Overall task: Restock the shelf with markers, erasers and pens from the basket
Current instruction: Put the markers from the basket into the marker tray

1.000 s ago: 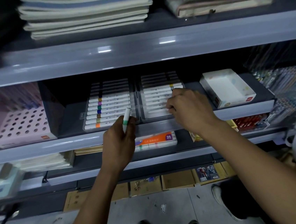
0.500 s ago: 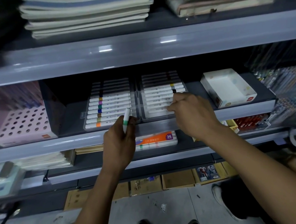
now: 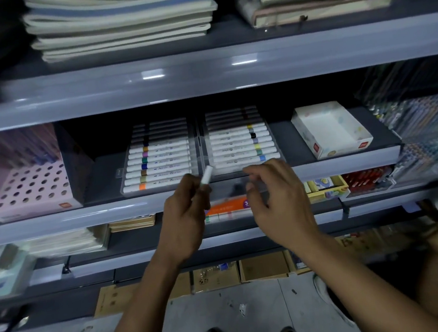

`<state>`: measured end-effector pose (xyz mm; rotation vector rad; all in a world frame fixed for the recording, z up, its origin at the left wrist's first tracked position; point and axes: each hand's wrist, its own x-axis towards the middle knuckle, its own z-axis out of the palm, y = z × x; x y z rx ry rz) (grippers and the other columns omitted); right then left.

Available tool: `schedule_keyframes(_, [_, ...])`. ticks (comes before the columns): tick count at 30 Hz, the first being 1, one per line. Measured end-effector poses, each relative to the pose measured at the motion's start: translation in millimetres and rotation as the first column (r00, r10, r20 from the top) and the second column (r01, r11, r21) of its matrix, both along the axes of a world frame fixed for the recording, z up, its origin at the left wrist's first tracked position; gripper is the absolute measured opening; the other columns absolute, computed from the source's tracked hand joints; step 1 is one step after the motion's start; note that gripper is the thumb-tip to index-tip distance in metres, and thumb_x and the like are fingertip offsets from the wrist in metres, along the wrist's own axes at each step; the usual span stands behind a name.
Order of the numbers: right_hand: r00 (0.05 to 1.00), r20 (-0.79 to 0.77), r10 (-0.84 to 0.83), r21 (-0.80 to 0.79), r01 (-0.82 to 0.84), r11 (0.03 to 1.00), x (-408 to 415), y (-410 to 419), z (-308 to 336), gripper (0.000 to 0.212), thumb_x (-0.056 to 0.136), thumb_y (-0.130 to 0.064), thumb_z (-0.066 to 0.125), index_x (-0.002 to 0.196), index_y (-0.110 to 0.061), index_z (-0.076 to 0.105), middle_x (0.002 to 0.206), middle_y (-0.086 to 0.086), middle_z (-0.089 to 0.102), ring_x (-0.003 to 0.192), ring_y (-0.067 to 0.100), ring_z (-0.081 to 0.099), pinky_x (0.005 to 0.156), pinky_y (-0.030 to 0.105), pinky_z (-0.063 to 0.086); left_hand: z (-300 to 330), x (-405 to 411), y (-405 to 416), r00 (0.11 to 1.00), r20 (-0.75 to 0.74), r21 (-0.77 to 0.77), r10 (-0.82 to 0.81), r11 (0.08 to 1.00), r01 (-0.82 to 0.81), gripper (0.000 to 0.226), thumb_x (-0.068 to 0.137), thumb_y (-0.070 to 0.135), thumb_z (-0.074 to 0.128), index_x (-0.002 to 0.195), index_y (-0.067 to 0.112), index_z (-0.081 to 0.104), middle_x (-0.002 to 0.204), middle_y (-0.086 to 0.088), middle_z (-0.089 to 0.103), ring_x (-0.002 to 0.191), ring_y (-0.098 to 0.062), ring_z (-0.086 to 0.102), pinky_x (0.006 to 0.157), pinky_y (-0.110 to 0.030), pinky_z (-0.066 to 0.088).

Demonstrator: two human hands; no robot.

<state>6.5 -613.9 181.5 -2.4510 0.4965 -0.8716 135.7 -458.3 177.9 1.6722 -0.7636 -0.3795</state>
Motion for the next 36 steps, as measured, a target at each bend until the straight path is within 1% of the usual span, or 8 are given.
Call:
schedule_keyframes(3, [0.993, 0.075, 0.091, 0.369, -0.113, 0.922, 3, 11, 3, 0.038, 0.101, -0.039, 0.056, 0.135, -0.022, 0.058, 0.088, -0.012, 0.063, 0.08, 0.011, 0.062, 0.071, 0.03, 0.054, 4, -5, -2, 0.985, 0.109, 0.058, -0.136, 0.99, 0.13, 0.019, 0.104, 0.037, 0.051, 0.09, 0.032, 0.062, 0.071, -0.001, 0.057, 0.058, -0.017, 0.047, 0.055, -0.037, 0.039])
schedule_keyframes(6, [0.983, 0.129, 0.127, 0.567, -0.179, 0.804, 6, 16, 5, 0.022, 0.103, -0.028, 0.061, 0.125, -0.025, 0.065, 0.078, -0.007, 0.061, 0.071, 0.01, 0.059, 0.065, 0.024, 0.048, 6, -9, -3, 0.961, 0.177, 0.104, -0.214, 0.975, 0.198, 0.021, 0.108, 0.039, 0.051, 0.093, 0.04, 0.065, 0.072, -0.002, 0.059, 0.061, -0.022, 0.053, 0.058, -0.035, 0.043])
schedule_keyframes(9, [0.98, 0.168, 0.103, 0.643, -0.188, 0.742, 5, 14, 6, 0.01, 0.103, -0.021, 0.062, 0.107, -0.02, 0.071, 0.077, 0.0, 0.066, 0.069, 0.008, 0.059, 0.066, 0.026, 0.047, 6, -12, -2, 0.961, 0.182, 0.124, -0.209, 0.974, 0.189, 0.021, 0.107, 0.042, 0.05, 0.105, 0.037, 0.07, 0.074, 0.002, 0.062, 0.065, -0.02, 0.057, 0.06, -0.033, 0.046])
schedule_keyframes(19, [0.957, 0.241, -0.16, 0.792, -0.098, 0.603, -2, -17, 8, 0.011, 0.103, -0.022, 0.062, 0.102, -0.016, 0.072, 0.073, -0.003, 0.068, 0.061, 0.01, 0.056, 0.058, 0.027, 0.05, 2, 4, 5, 0.988, 0.155, 0.067, -0.013, 0.998, 0.003, 0.016, 0.102, 0.041, 0.06, 0.108, 0.03, 0.07, 0.084, 0.002, 0.068, 0.072, -0.036, 0.065, 0.065, -0.058, 0.057])
schedule_keyframes(24, [0.973, 0.158, -0.17, 0.753, -0.007, 0.658, 1, -27, 7, 0.028, 0.102, -0.038, 0.062, 0.08, -0.021, 0.067, 0.066, -0.008, 0.065, 0.059, 0.005, 0.056, 0.061, 0.028, 0.046, 2, 5, -3, 0.977, 0.214, 0.09, -0.002, 0.996, -0.018, 0.027, 0.106, 0.039, 0.051, 0.095, 0.022, 0.068, 0.078, 0.002, 0.07, 0.061, -0.025, 0.062, 0.058, -0.051, 0.056])
schedule_keyframes(27, [0.971, 0.17, -0.169, 0.671, 0.012, 0.742, 0, -32, 6, 0.009, 0.101, -0.026, 0.066, 0.094, -0.023, 0.071, 0.075, -0.012, 0.068, 0.07, 0.006, 0.062, 0.071, 0.028, 0.049, 4, 5, -9, 0.968, 0.252, 0.114, 0.01, 0.993, -0.04, 0.027, 0.105, 0.042, 0.044, 0.088, 0.031, 0.062, 0.077, 0.006, 0.068, 0.061, -0.009, 0.061, 0.056, -0.032, 0.05])
schedule_keyframes(31, [0.983, 0.154, -0.103, 0.317, 0.05, 0.947, -5, -37, 10, 0.02, 0.096, -0.017, 0.07, 0.117, -0.018, 0.072, 0.107, -0.005, 0.066, 0.097, 0.008, 0.064, 0.085, 0.017, 0.052, 4, 8, -17, 0.952, 0.304, 0.136, 0.046, 0.987, -0.091, 0.025, 0.107, 0.035, 0.047, 0.088, 0.03, 0.062, 0.075, 0.013, 0.066, 0.068, 0.001, 0.062, 0.057, -0.012, 0.039])
schedule_keyframes(36, [0.999, 0.021, -0.026, -0.08, 0.027, 0.996, -1, -44, 12, 0.025, 0.094, -0.014, 0.073, 0.119, -0.011, 0.075, 0.114, 0.006, 0.06, 0.11, 0.024, 0.058, 0.091, 0.033, 0.053, 4, 10, -28, 0.934, 0.346, 0.101, 0.088, 0.986, -0.13, 0.029, 0.108, 0.034, 0.049, 0.09, 0.021, 0.068, 0.074, 0.013, 0.066, 0.072, -0.003, 0.064, 0.06, -0.012, 0.04])
